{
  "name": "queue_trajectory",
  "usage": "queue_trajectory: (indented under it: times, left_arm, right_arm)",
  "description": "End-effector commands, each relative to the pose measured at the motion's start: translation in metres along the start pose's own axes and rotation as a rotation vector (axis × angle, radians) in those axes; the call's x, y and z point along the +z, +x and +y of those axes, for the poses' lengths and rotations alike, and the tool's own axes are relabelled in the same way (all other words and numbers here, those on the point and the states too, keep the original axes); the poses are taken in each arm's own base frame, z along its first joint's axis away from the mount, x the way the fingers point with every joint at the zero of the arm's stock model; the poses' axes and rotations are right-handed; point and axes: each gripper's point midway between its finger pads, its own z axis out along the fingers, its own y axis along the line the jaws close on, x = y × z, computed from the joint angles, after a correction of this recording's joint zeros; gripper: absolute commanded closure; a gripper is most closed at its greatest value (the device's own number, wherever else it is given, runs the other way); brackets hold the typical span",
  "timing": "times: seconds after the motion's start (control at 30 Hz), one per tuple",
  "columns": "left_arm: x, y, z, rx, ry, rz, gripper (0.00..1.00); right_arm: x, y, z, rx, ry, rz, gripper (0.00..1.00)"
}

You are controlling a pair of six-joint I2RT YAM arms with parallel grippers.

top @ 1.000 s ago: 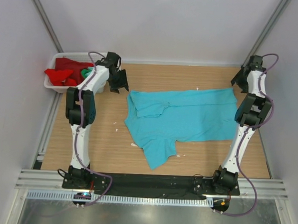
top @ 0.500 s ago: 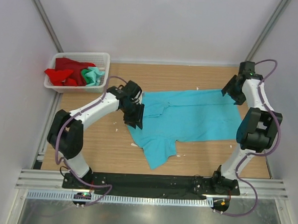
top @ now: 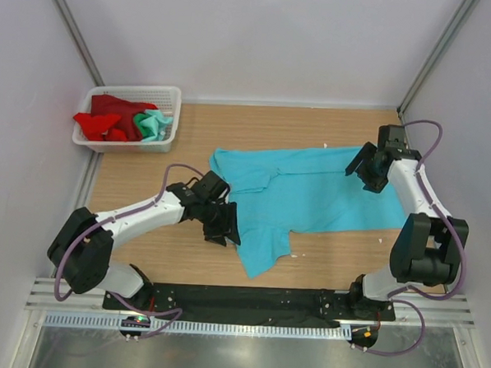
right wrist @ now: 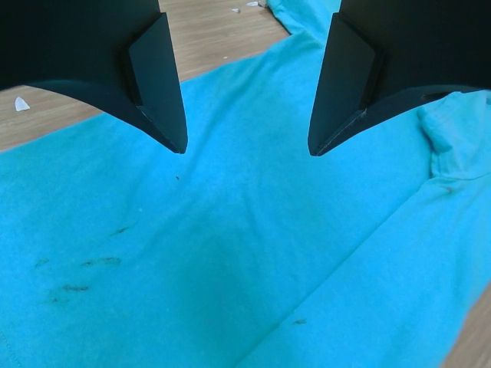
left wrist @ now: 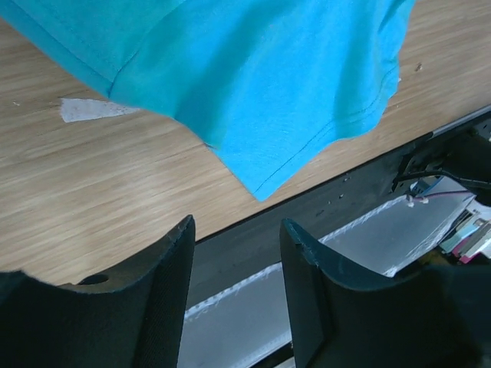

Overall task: Fold and stack the t-shirts
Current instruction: Fold the tshirt

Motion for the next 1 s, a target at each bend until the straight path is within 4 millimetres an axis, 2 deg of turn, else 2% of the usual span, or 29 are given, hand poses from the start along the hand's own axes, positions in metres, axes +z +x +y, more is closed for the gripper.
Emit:
queue_trajectory:
  times: [0.0,0.17,0.3,0.47,0.67,0.8,0.97]
  left_arm:
    - [0.008,-0.011,-0.01,-0.07,0.065,-0.08,0.51]
    - [0.02,-0.017,-0.008,-0.155,0.095,-0.134,0.52]
    - [0.029,-0.026,-0.004,-0.143,0.07,-0.165,0.51]
    - [0.036,-0.029,-0.002,-0.139,0.068,-0.174,0.51]
    - [0.044,-0.021,-0.001,-0.163,0.065,-0.114,0.52]
    - [0.048,-0.019,-0.003,-0.17,0.064,-0.079,0.53]
    - [0.05,-0.019,-0.003,-0.179,0.052,-0.069,0.53]
  right_arm:
    - [-0.02,-0.02,0.018,0.016,-0.094,-0.105,0.3]
    - [-0.03,-0.019,0.014,0.019,-0.094,-0.136,0.3]
    - [-0.025,-0.009,0.006,0.036,-0.074,-0.12,0.3]
    - [-0.005,0.012,-0.024,0.108,-0.001,-0.074,0.28]
    - [-0.006,0.004,-0.045,0.141,0.053,-0.101,0.28]
    - [-0.004,-0.003,-0.071,0.2,0.115,-0.118,0.28]
    - [0.006,0.003,-0.094,0.273,0.153,-0.095,0.28]
